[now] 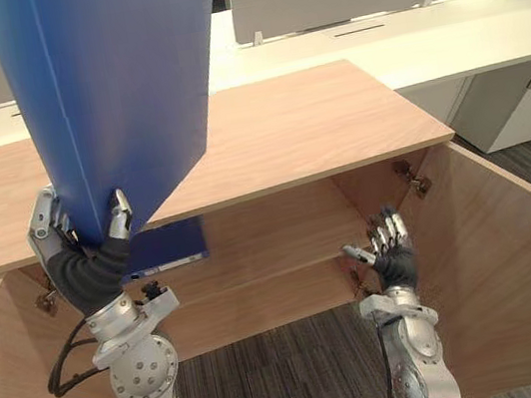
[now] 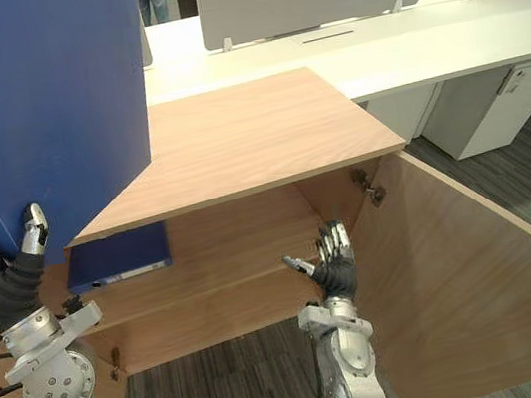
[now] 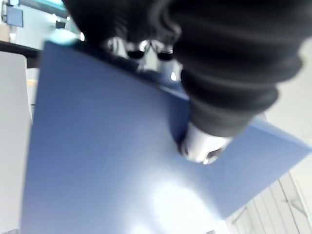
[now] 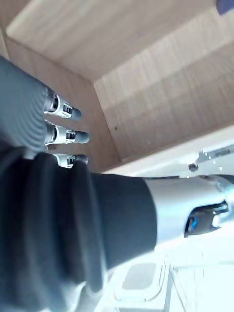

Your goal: Walk over to the cabinet, pick up the folder, carry it to the office cabinet, place the folder inside the office cabinet, then close the office cabinet door

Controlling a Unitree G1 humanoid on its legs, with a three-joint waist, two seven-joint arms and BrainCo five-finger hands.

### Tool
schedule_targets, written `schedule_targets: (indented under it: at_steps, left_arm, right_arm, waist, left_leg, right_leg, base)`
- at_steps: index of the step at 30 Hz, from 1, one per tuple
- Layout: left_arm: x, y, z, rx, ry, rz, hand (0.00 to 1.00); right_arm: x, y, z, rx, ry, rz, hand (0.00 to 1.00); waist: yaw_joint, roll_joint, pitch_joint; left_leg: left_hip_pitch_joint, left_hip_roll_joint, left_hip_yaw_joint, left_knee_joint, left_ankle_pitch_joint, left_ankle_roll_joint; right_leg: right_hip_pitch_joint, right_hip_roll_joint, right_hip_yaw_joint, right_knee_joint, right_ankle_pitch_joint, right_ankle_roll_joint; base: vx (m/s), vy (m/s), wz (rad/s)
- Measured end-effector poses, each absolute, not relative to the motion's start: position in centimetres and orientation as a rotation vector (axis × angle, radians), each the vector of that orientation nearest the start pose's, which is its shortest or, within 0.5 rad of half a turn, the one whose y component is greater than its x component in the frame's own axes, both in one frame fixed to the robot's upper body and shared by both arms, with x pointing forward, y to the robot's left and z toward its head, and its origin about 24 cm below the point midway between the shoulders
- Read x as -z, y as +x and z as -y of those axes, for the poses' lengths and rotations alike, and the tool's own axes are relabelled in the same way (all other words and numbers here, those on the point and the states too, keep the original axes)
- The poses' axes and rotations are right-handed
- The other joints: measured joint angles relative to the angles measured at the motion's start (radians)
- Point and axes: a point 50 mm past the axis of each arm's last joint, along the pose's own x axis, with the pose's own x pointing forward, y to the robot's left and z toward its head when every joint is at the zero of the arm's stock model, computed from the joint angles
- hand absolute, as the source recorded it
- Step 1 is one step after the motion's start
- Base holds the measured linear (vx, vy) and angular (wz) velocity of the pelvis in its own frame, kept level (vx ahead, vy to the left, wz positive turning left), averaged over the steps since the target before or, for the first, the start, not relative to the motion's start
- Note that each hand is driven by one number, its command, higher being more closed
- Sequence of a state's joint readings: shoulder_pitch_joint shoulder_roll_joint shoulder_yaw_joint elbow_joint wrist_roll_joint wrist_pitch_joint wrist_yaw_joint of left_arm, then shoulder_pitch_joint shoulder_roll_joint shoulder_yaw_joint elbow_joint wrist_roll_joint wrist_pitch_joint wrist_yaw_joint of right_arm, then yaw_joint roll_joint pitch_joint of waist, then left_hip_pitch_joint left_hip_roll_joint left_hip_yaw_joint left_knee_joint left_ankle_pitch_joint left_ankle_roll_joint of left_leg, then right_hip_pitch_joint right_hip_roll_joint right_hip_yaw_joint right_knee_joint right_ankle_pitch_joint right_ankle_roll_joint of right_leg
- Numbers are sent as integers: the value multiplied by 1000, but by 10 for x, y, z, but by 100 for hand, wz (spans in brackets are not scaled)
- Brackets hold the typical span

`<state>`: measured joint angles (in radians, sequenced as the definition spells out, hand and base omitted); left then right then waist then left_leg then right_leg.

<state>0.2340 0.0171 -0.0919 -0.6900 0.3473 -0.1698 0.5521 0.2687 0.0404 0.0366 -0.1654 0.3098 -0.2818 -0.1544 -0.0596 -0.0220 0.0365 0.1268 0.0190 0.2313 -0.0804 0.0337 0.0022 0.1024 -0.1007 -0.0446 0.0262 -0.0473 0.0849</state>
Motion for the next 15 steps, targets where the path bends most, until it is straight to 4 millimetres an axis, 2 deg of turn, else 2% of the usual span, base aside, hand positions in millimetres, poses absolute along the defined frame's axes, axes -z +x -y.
schedule_targets:
  at_steps: [7,15]
  left_arm:
    - [-164,172,-154,-456,71,705,100]
    - [-154,178,-140,-327,-67,658,100]
  right_arm:
    - [-99,209,156,175,389,436,0]
    - [-127,219,151,112,405,565,0]
  waist:
    - [1,-1,0]
    - [12,-3,-1]
  left_leg:
    - [6,0,7,0,0,0]
    - [5,-3,2,0,2,2]
  right_leg:
    - [-1,0,7,-1,1,1]
    - [4,-2,2,0,5,4]
  base:
    - [-18,-3,-3]
    - [-1,-1,0]
